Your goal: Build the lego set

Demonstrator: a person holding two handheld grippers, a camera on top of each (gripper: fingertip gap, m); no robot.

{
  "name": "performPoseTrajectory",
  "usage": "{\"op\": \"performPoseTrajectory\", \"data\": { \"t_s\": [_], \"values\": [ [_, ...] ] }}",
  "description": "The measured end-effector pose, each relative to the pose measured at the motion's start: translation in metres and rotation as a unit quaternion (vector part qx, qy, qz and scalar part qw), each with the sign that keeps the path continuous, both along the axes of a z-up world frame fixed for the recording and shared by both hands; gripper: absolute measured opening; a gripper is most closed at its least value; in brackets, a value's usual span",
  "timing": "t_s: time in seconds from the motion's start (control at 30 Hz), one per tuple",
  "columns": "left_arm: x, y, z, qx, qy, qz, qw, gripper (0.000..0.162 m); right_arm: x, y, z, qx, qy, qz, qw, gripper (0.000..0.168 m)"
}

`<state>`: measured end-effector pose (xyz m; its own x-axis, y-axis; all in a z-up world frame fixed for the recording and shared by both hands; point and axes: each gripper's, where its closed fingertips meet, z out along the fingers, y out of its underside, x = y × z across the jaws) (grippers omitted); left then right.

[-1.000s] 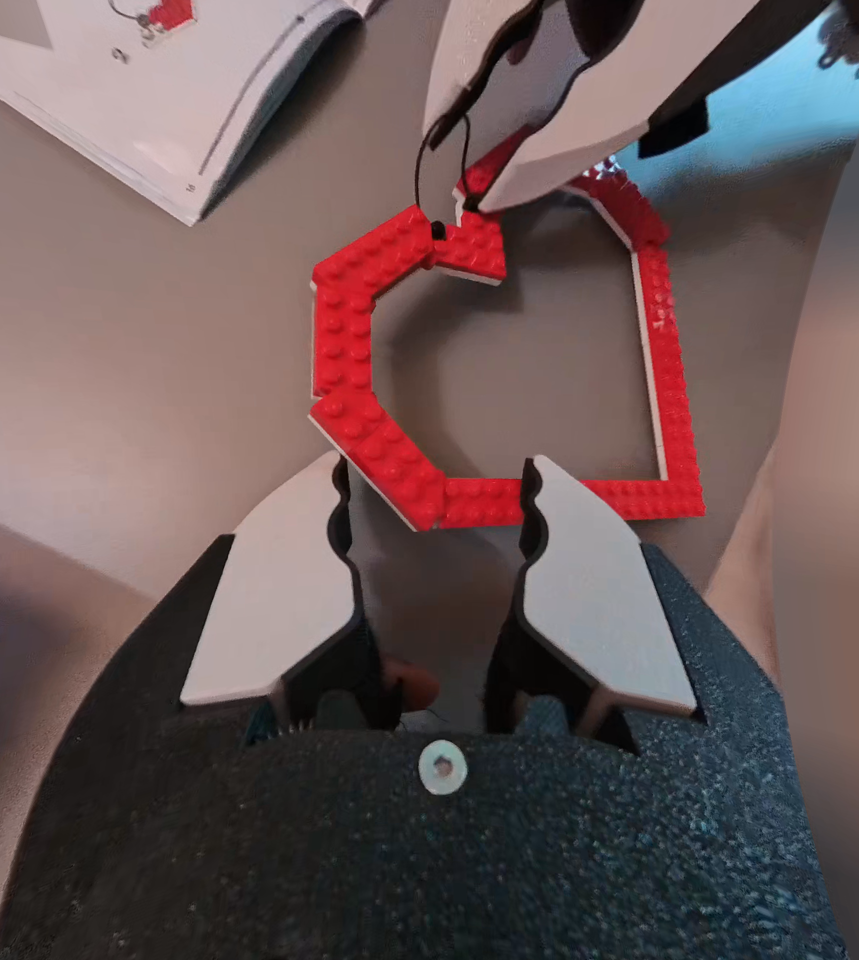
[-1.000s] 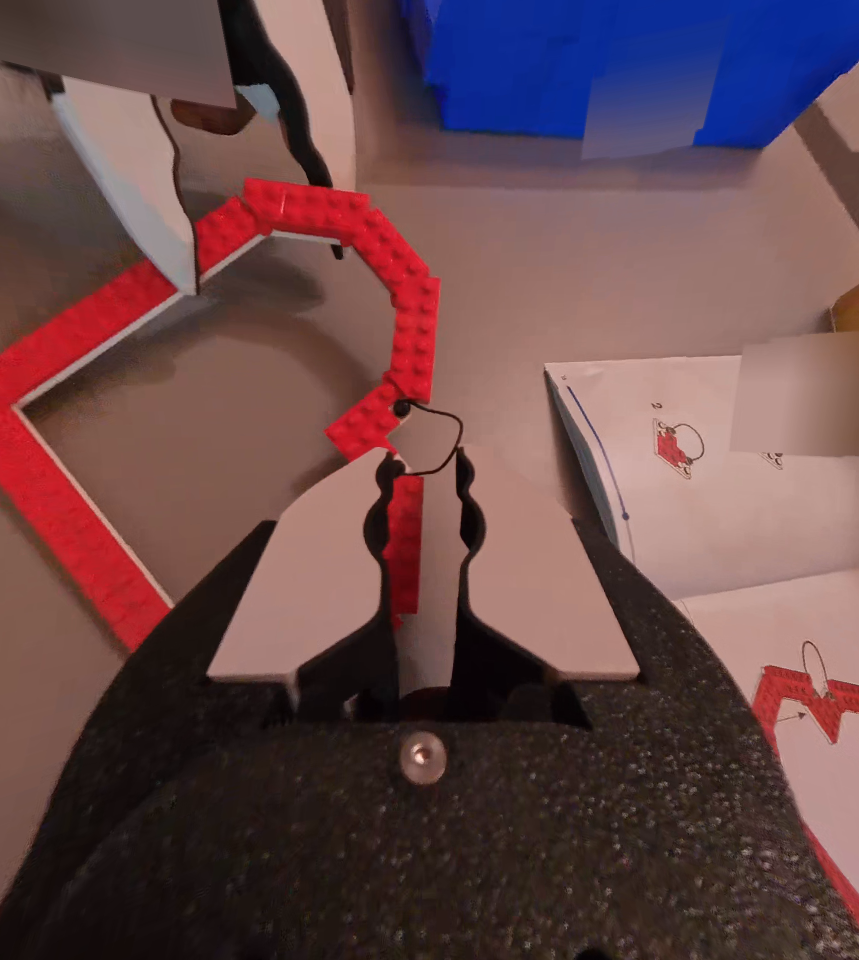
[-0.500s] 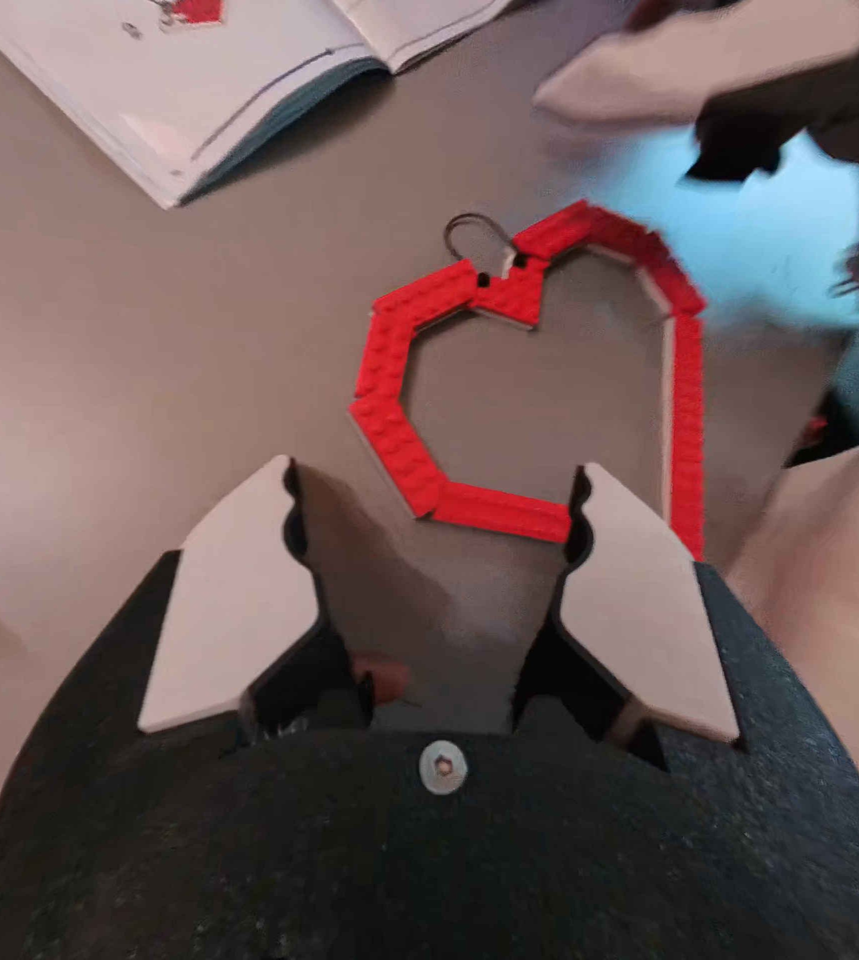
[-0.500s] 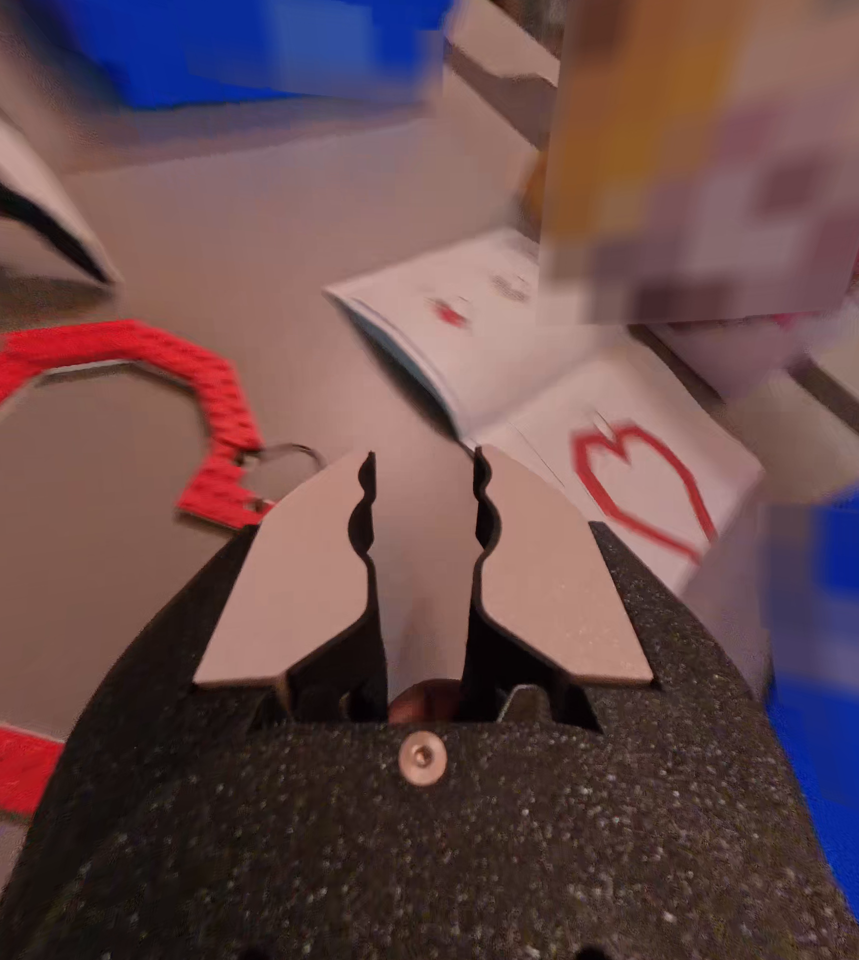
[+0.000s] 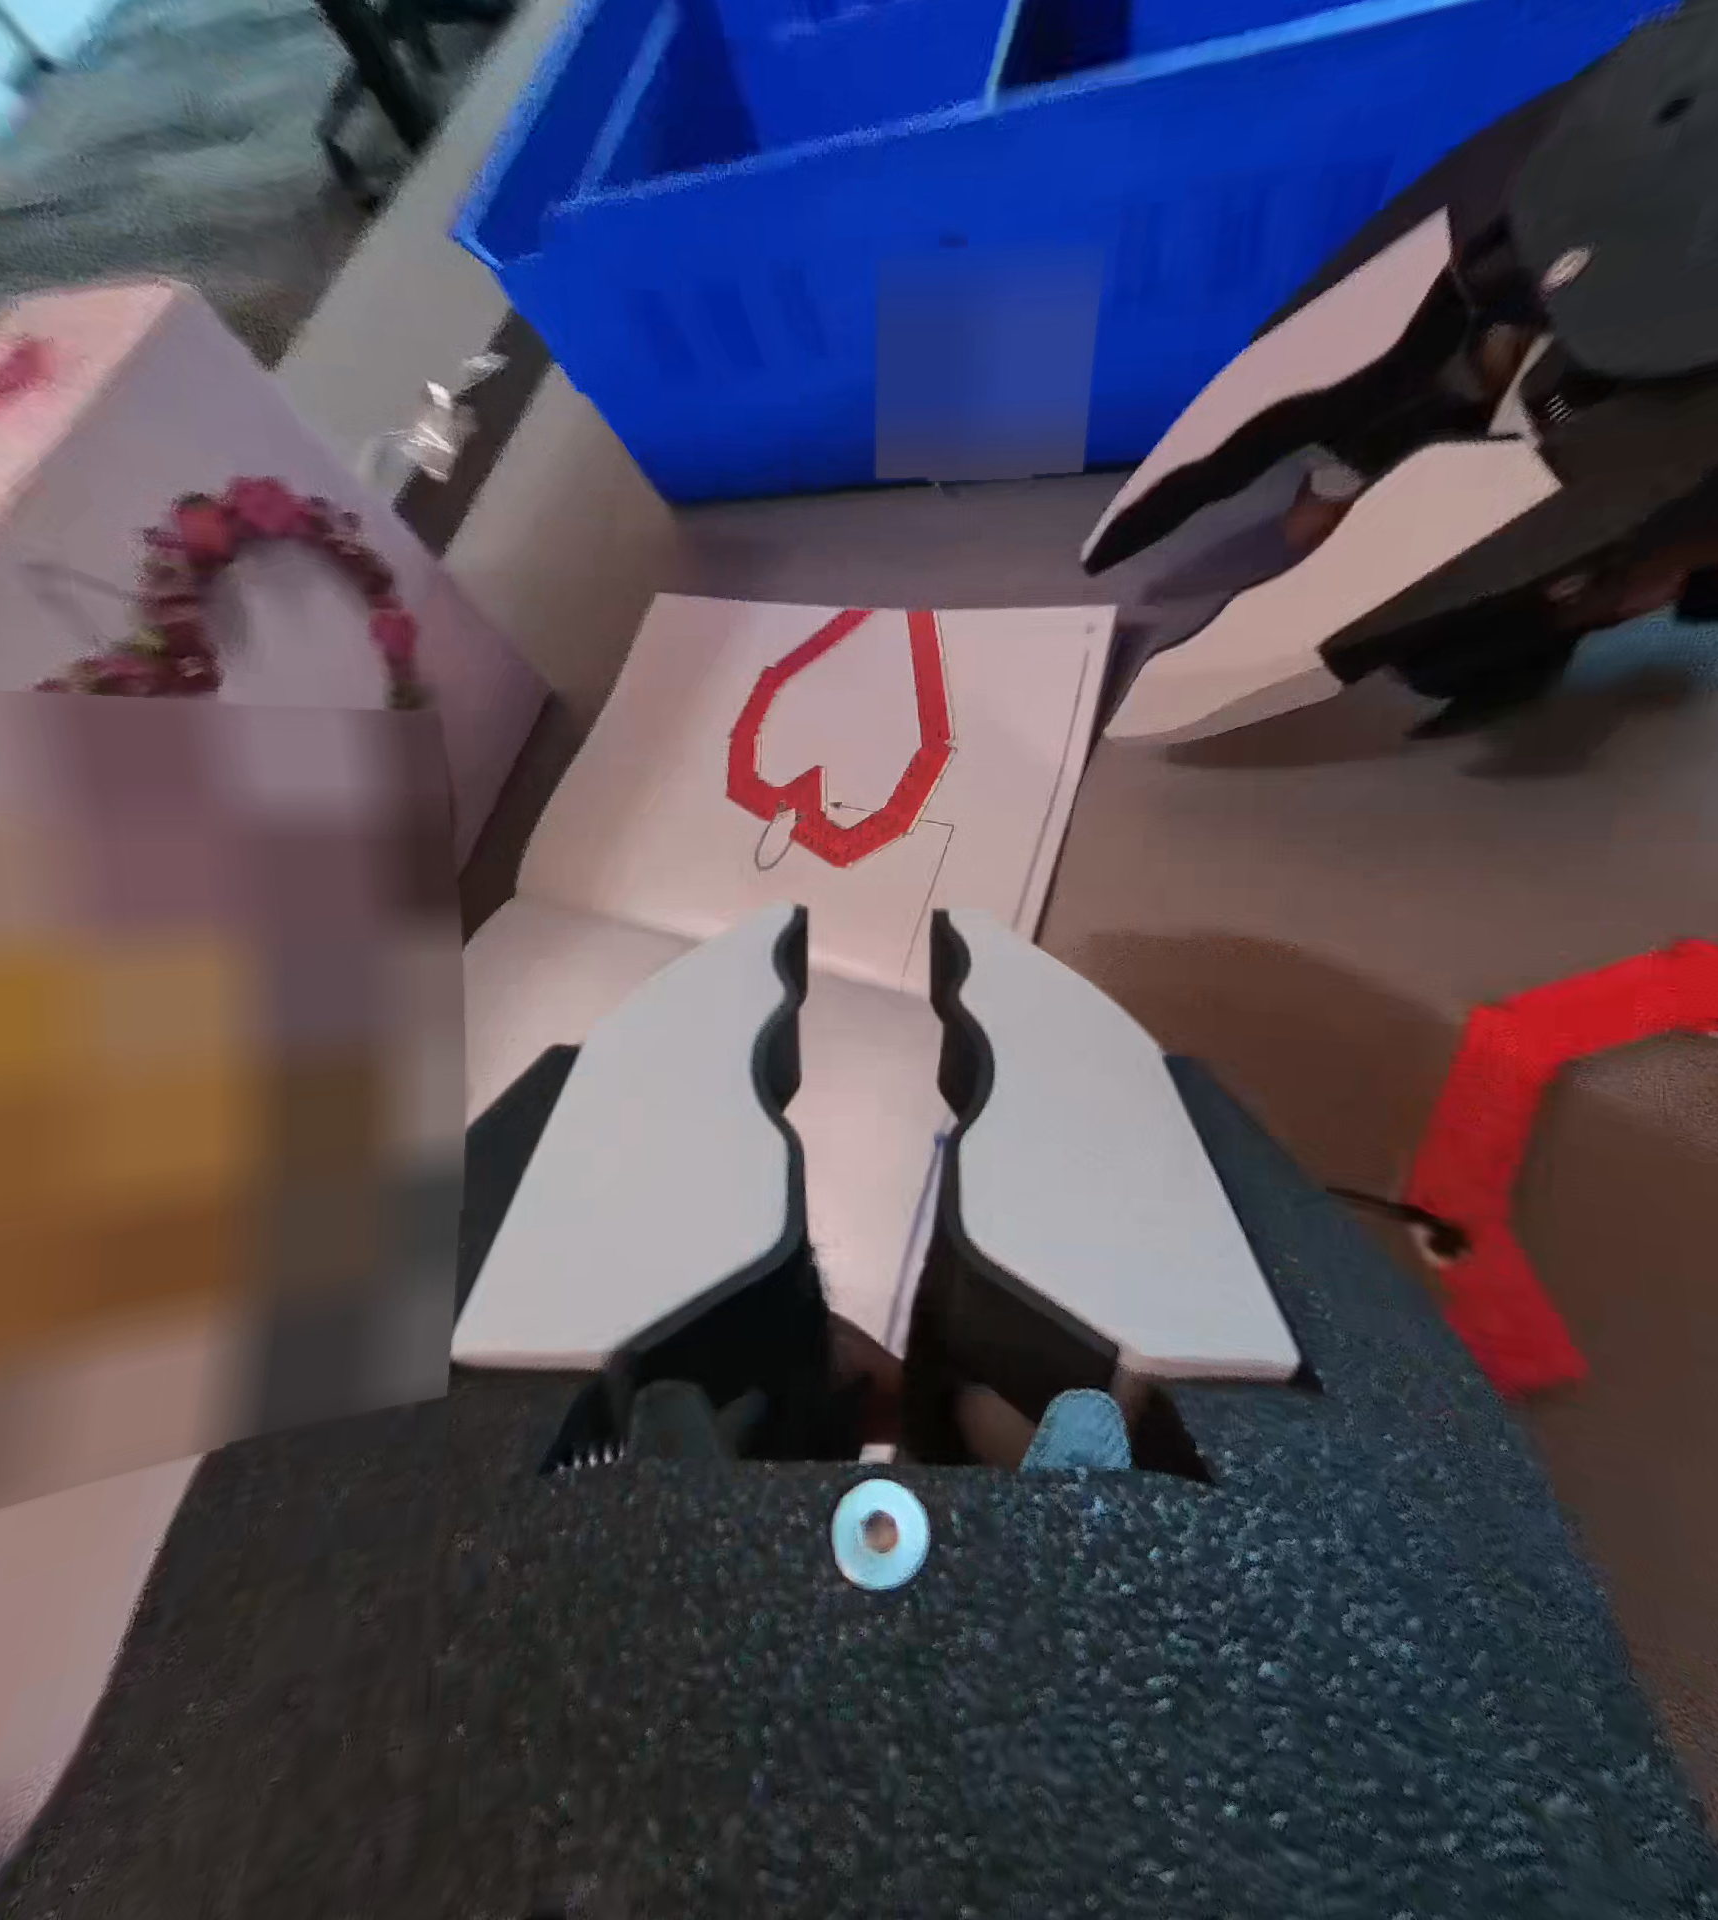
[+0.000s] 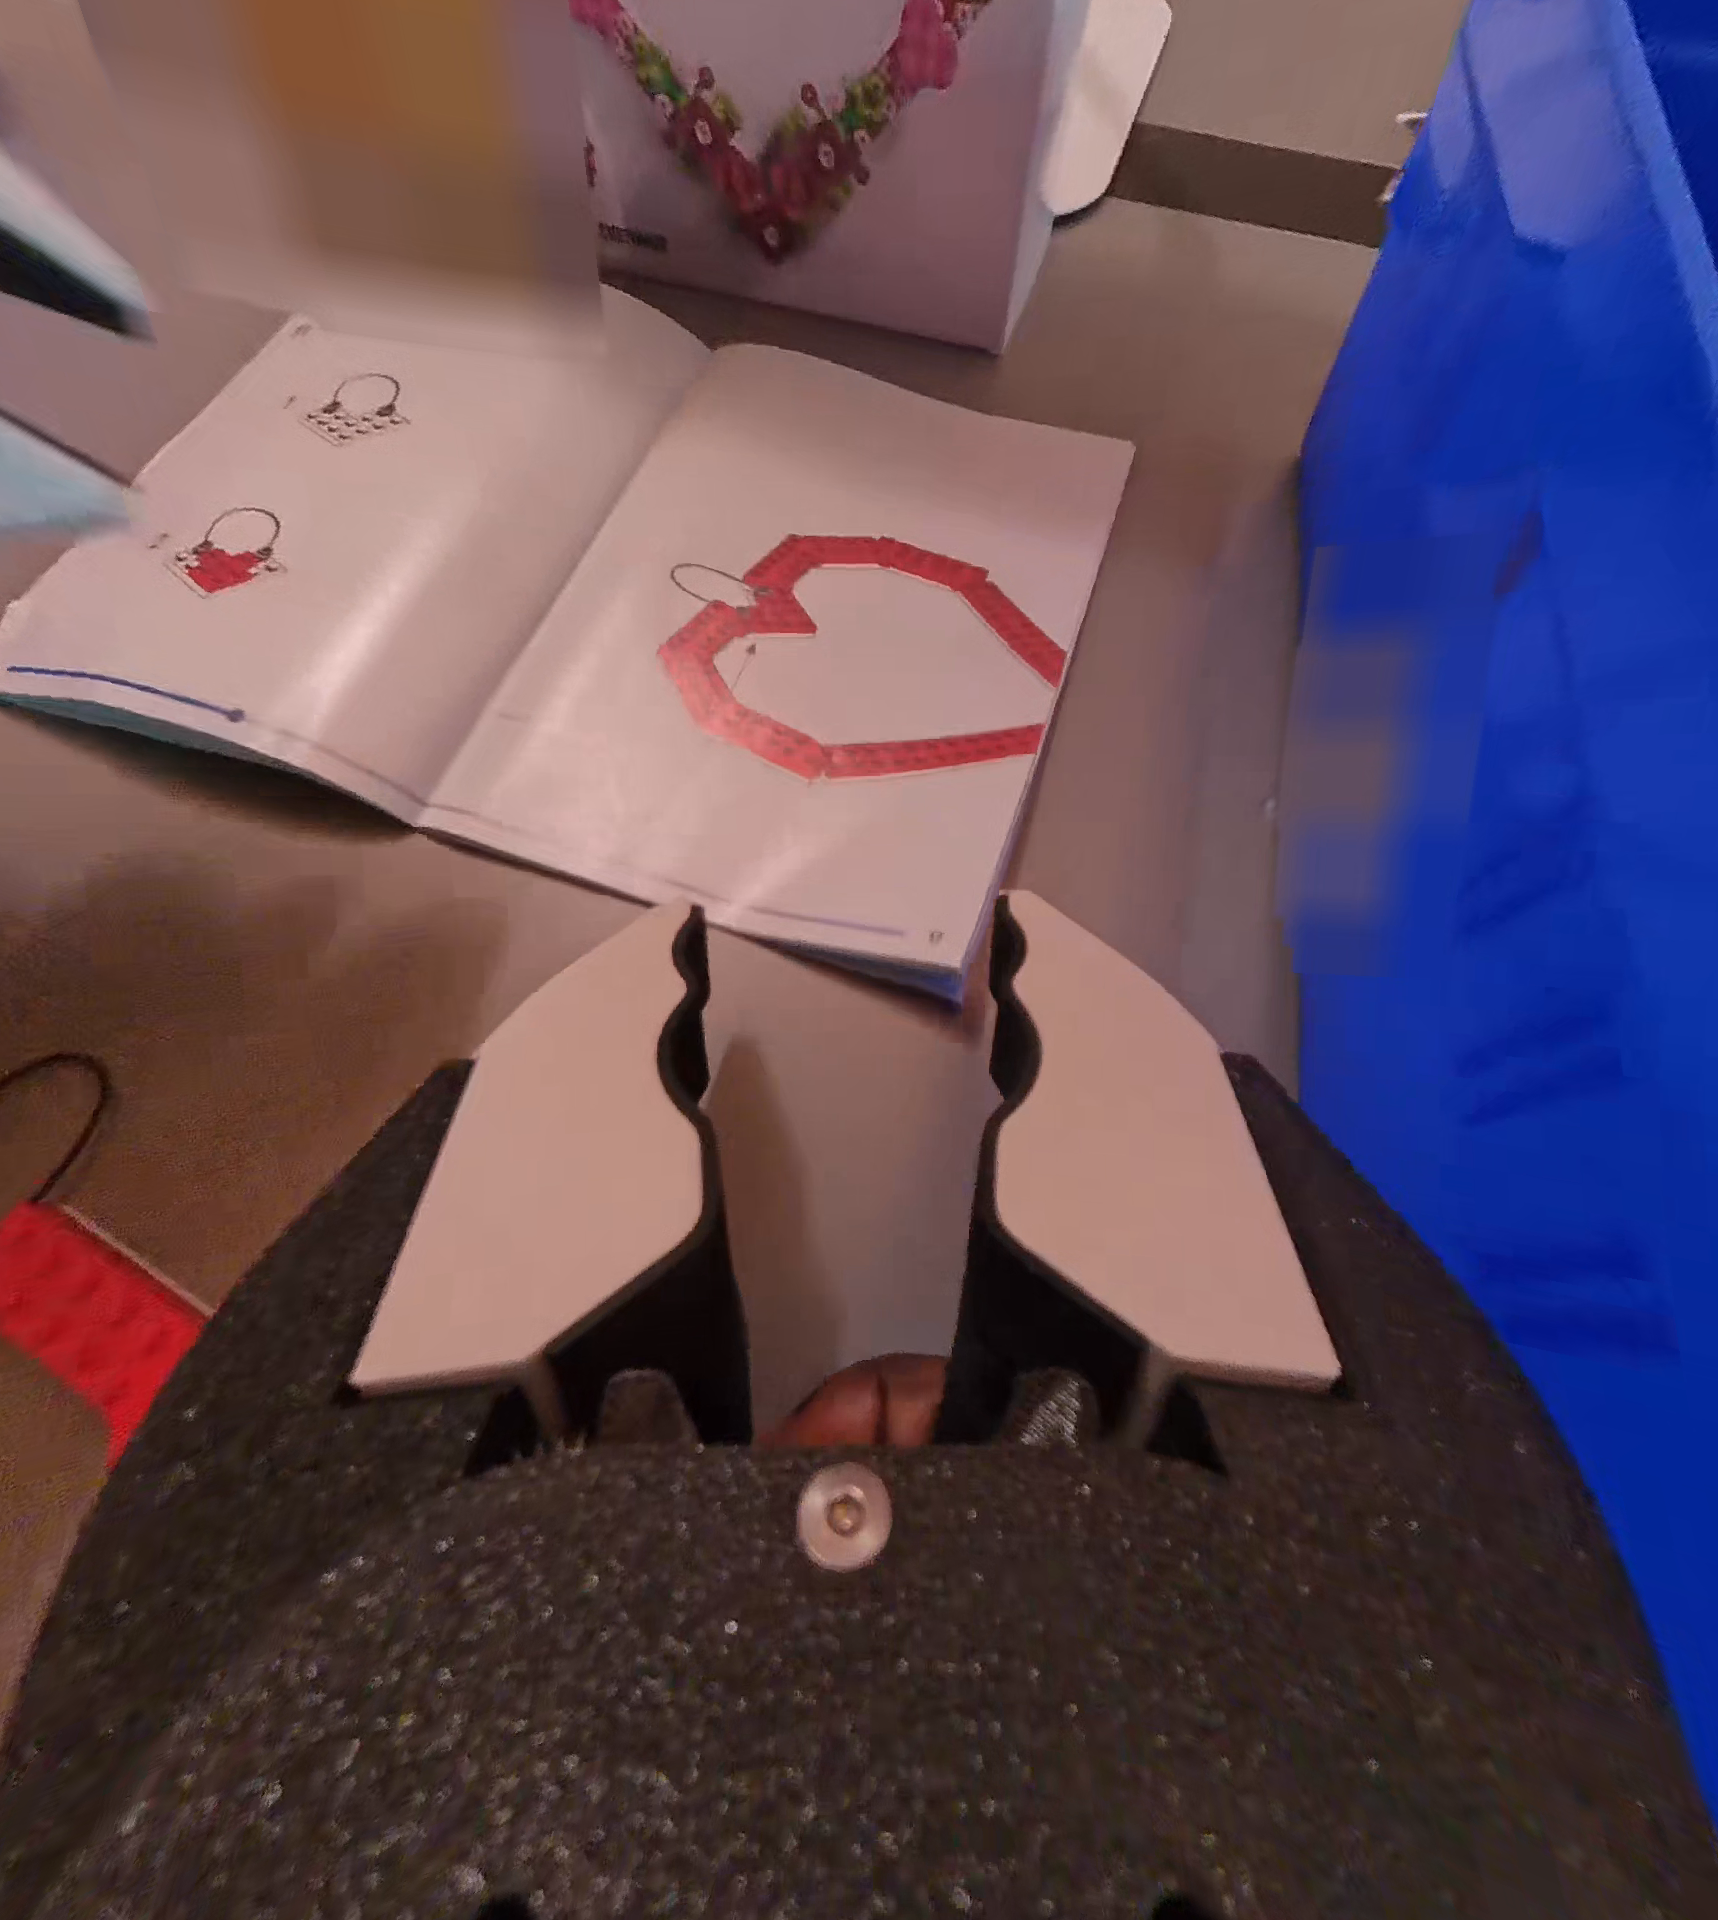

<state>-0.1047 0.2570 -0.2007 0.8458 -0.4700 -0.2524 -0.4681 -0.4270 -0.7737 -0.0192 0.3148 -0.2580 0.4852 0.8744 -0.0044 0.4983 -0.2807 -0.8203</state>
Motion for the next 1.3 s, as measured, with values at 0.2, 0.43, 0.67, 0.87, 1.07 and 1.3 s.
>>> {"op": "performPoseTrajectory", "data": {
  "t_s": [0.2,0.43,0.67,0.87,1.07,1.3],
  "values": [
    [-0.03,0.034,-0.062,-0.091,0.071,0.035,0.993,0.021,-0.01,0.005,-0.009,0.003,-0.067,0.026,0.997,0.058],
    [-0.025,0.03,-0.075,-0.063,-0.009,0.047,0.997,0.014,-0.011,0.011,-0.009,0.038,-0.059,0.002,0.998,0.043],
    [-0.024,0.029,-0.075,-0.054,-0.002,0.042,0.998,0.012,-0.016,0.012,-0.005,0.045,-0.037,0.003,0.998,0.018],
    [-0.025,0.029,-0.076,-0.05,-0.018,0.044,0.998,0.013,-0.001,0.019,-0.014,0.017,-0.083,-0.028,0.996,0.024],
    [-0.023,0.026,-0.076,-0.06,-0.033,0.036,0.997,0.008,-0.007,0.02,-0.013,0.03,-0.06,-0.023,0.998,0.0],
    [-0.017,0.022,-0.063,-0.052,-0.093,0.01,0.994,0.043,-0.039,-0.017,0.023,0.019,0.078,0.082,0.993,0.0]
  ]
}}
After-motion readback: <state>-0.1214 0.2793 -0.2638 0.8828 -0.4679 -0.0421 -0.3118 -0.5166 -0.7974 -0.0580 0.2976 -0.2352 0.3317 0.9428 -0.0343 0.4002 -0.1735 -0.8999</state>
